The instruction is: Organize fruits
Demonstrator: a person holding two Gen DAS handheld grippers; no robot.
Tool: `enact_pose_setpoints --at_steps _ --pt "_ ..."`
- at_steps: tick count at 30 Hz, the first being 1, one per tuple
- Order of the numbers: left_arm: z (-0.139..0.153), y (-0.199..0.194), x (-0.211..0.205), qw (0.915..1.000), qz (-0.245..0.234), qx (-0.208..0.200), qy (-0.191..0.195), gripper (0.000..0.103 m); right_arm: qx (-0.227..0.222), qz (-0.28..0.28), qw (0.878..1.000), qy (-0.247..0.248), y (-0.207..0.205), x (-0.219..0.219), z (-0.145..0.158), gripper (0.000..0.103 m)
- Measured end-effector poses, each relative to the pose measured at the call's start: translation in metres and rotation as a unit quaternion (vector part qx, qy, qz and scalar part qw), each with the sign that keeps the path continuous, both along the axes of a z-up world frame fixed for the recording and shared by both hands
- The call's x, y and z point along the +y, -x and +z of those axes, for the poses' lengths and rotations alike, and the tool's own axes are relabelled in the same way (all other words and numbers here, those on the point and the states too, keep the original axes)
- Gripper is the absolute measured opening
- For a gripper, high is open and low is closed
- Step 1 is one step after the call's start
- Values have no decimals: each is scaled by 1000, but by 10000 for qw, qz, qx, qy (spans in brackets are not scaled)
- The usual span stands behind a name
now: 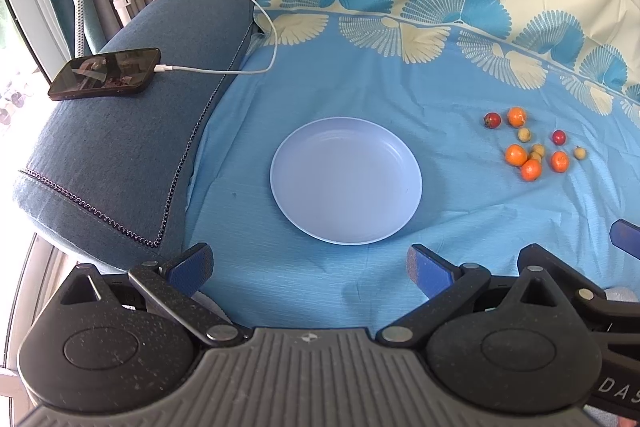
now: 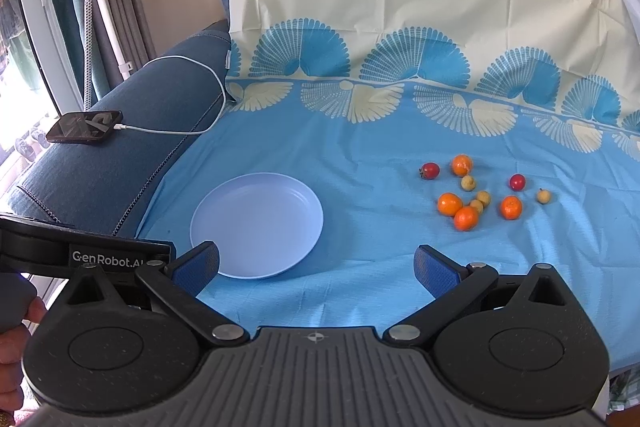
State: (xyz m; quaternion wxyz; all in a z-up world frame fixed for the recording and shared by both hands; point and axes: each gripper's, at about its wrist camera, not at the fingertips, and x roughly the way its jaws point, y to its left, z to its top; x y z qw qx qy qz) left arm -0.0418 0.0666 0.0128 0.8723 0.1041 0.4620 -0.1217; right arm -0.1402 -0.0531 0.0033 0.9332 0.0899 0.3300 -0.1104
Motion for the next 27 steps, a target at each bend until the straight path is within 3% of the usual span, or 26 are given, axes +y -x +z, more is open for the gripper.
enact_pose_setpoints --at_steps 15,23,27 --pt "-9 -4 -43 9993 -284 111 -218 103 -23 -517 9985 -154 7 -41 -14 103" --pt "-31 -13 -98 9963 -683 470 -225 103 5 -1268 9918 -176 17 -97 -36 103" --pt "-48 -29 -132 9953 -779 548 -156 103 -203 -1794 9836 -12 17 -138 -57 103"
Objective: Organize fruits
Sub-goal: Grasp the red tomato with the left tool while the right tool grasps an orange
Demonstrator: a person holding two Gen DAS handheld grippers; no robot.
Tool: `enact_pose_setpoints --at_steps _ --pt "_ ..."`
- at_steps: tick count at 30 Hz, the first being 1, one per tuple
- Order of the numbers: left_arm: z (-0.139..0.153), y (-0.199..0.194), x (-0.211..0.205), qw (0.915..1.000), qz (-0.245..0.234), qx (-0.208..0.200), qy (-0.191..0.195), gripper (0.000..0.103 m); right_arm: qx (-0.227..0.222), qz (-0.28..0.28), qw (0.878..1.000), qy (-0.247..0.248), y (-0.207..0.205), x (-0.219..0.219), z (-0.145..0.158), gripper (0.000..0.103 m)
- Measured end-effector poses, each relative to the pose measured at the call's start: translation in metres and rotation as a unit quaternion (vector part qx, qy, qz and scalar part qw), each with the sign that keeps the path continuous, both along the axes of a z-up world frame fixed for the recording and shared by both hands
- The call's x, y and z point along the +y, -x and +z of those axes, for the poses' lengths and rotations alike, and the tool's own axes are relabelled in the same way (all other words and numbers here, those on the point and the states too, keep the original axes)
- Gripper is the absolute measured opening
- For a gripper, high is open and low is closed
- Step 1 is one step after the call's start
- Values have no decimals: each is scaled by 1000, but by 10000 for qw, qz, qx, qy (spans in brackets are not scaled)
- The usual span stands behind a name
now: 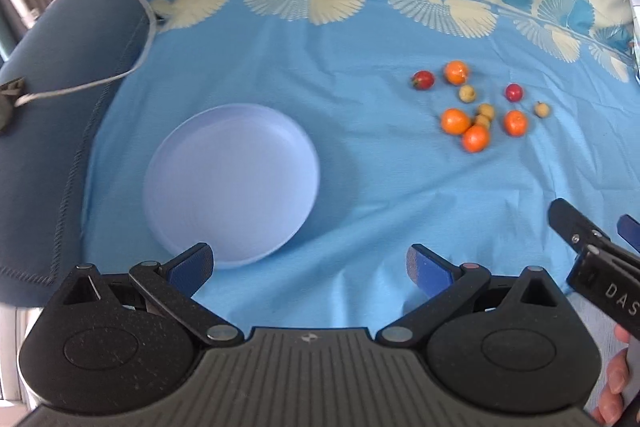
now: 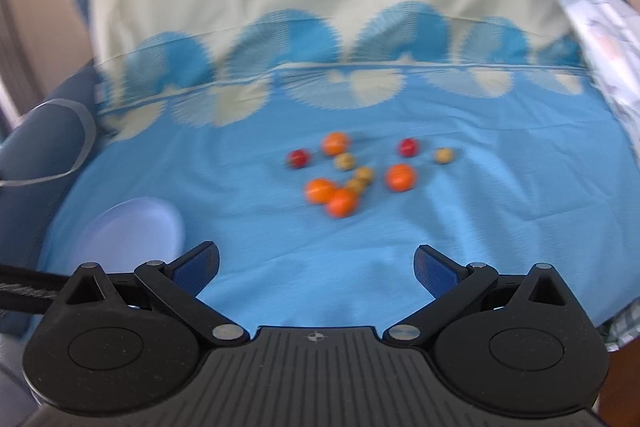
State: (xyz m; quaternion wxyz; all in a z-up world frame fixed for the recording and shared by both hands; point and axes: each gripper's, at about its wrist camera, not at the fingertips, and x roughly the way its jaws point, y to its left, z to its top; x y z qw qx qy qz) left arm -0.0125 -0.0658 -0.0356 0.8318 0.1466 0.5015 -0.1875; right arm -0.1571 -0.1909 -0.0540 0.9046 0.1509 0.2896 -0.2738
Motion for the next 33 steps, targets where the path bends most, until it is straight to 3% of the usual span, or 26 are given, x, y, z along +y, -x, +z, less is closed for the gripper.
enact_pose_setpoints --at_steps 5,9,12,19,23,25,26,27,28,29,31,33 --pt "-20 -38 -55 9998 -162 -133 -71 103 94 -483 9984 291 -18 -57 -31 103" --pt "-43 -83 -104 9998 -184 47 30 103 377 -785 9943 617 -51 -104 -65 102" --pt "-67 -115 -143 9994 -335 127 3 103 641 -686 9928 745 -81 -135 -94 102" --pt "-123 -169 -217 9951 -833 122 -525 103 929 -292 9939 524 -134 -172 -143 102" --pt "-145 -190 -239 9928 -989 203 -644 103 621 -291 9971 333 -138 -182 -155 102" --pt "-147 -195 -243 9938 -968 167 -528 96 563 -303 9973 347 -137 -182 -156 102" --pt "-144 -195 -242 9943 -976 180 -376 77 568 -297 9973 366 -138 -182 -156 102" --pt "-141 -195 -242 9944 -1010 233 -226 48 582 -283 9973 355 -138 -182 -155 102" --pt "-138 -194 -242 9942 -1025 279 -173 34 533 -252 9977 324 -136 -181 -154 95" --pt "-135 -192 -241 9946 -989 256 -160 30 450 -234 9981 348 -133 -180 -152 88" --pt "-128 -186 -239 9946 -1037 59 -69 30 368 -145 9979 519 -130 -175 -148 49" --pt "-120 -180 -236 9944 -1042 -152 -99 30 386 -213 9972 600 -128 -177 -147 37"
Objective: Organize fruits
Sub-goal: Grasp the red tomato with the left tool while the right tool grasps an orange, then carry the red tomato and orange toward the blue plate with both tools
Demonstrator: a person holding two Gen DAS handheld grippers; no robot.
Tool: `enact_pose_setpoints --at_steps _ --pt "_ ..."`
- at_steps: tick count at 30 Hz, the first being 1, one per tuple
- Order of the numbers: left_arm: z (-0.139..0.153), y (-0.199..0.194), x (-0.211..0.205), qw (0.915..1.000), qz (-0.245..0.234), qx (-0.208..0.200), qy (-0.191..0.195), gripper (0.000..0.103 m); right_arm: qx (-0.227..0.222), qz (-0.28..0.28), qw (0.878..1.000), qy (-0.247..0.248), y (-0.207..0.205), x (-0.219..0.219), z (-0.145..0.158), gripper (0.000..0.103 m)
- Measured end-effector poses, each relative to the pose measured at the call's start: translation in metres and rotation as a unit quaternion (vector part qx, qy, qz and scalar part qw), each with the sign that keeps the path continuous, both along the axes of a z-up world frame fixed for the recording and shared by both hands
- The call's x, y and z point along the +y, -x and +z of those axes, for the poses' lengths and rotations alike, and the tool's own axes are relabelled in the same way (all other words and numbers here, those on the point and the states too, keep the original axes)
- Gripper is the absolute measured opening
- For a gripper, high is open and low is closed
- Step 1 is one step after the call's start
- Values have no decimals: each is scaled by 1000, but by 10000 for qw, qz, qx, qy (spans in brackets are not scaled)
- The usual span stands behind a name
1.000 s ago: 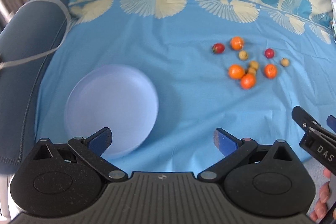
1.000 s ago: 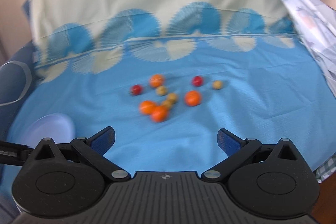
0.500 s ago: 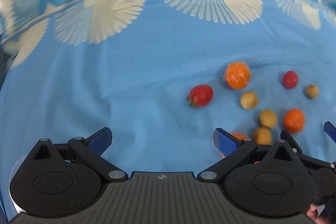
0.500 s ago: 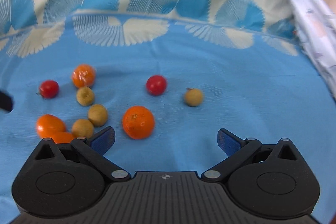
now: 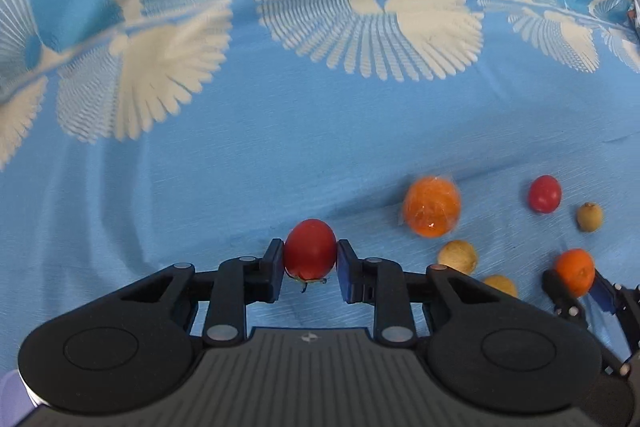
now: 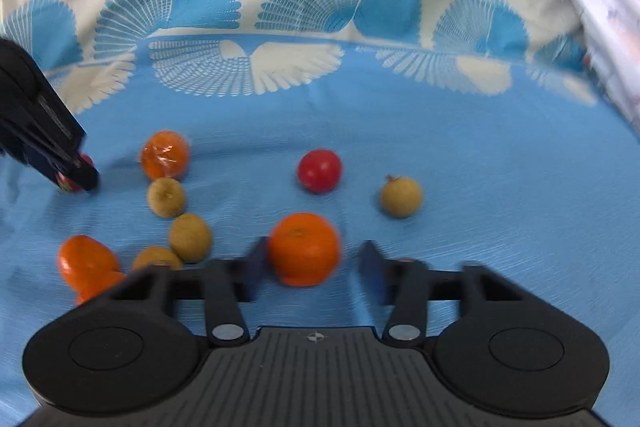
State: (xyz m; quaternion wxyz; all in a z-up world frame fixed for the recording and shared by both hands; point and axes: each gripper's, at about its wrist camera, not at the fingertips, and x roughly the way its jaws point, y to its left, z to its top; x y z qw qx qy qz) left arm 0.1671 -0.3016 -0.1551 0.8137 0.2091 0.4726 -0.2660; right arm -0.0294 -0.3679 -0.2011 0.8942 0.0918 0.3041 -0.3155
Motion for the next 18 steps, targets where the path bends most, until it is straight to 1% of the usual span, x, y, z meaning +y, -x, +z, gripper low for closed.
enact_pose_setpoints --at_steps 2,5,9,11,13,16,18 --pt "13 8 9 9999 45 15 91 30 -205 -181 9995 -136 8 -5 5 36" --pt "40 30 32 9997 118 -113 157 30 -286 -373 9987 177 21 -3 17 36" --pt "82 71 82 9990 239 -259 285 30 -578 -404 9969 341 49 14 54 36" --pt "98 93 110 9986 351 -249 295 30 -786 -247 9960 341 66 33 78 36" --pt "111 113 139 9982 468 -211 306 30 -927 -15 9954 230 86 58 100 36" --pt "126 138 182 9969 712 -151 286 30 -964 492 9941 -69 112 101 121 36" --pt "133 153 210 9954 911 -160 267 30 -917 818 9919 -326 124 130 130 36"
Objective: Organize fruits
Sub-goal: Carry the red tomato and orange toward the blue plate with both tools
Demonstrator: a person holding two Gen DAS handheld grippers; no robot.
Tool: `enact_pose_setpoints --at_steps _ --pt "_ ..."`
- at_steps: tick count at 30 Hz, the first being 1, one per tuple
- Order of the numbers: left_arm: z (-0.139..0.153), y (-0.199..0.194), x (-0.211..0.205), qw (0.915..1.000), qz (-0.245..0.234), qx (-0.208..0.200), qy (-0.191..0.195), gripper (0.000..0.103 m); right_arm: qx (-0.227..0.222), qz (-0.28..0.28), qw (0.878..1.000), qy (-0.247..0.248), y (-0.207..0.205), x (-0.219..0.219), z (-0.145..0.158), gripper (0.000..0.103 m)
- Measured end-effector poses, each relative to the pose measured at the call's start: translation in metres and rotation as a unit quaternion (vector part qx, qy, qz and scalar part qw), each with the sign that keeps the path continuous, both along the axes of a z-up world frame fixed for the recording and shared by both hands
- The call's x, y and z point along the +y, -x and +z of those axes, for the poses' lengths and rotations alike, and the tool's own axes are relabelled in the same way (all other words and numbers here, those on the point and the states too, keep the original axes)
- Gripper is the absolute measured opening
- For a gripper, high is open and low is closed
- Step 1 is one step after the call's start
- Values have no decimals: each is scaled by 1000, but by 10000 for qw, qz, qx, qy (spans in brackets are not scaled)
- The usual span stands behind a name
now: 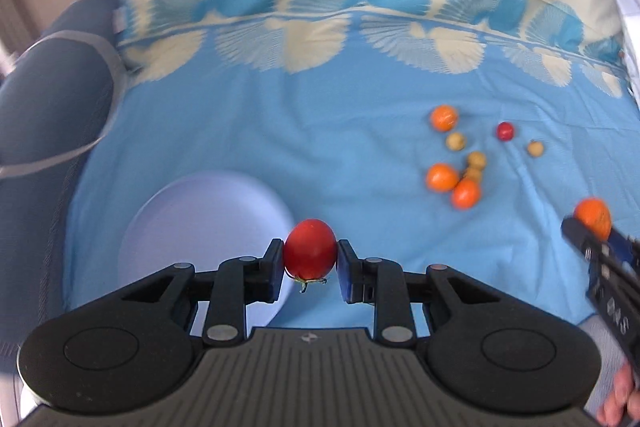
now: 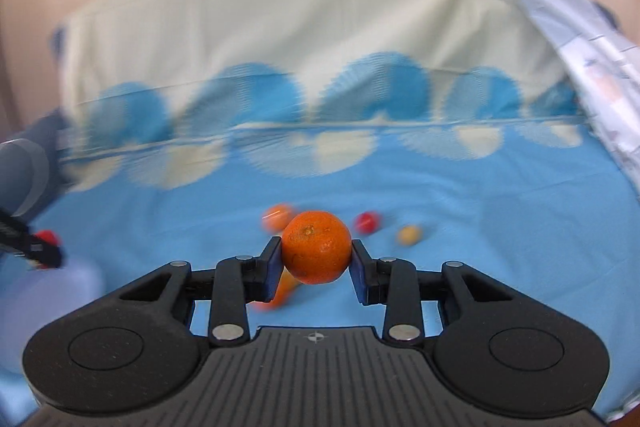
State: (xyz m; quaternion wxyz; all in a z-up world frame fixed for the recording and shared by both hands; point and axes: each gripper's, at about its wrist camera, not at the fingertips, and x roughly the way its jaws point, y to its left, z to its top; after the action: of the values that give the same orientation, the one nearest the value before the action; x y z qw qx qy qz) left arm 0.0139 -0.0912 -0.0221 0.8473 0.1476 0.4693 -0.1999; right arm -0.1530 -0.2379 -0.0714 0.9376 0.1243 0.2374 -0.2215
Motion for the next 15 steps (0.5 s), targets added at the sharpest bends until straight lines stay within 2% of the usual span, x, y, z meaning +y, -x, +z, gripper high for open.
enact_pose_setpoints --at_steps 5,10,15 --pt "14 33 70 9994 355 -36 10 30 154 811 9959 -357 14 73 20 37" --pt "24 57 129 9977 657 -47 133 30 186 1454 9887 -303 17 133 39 37" --pt "29 70 174 9948 958 -109 321 31 240 1810 9831 -123 20 171 49 37"
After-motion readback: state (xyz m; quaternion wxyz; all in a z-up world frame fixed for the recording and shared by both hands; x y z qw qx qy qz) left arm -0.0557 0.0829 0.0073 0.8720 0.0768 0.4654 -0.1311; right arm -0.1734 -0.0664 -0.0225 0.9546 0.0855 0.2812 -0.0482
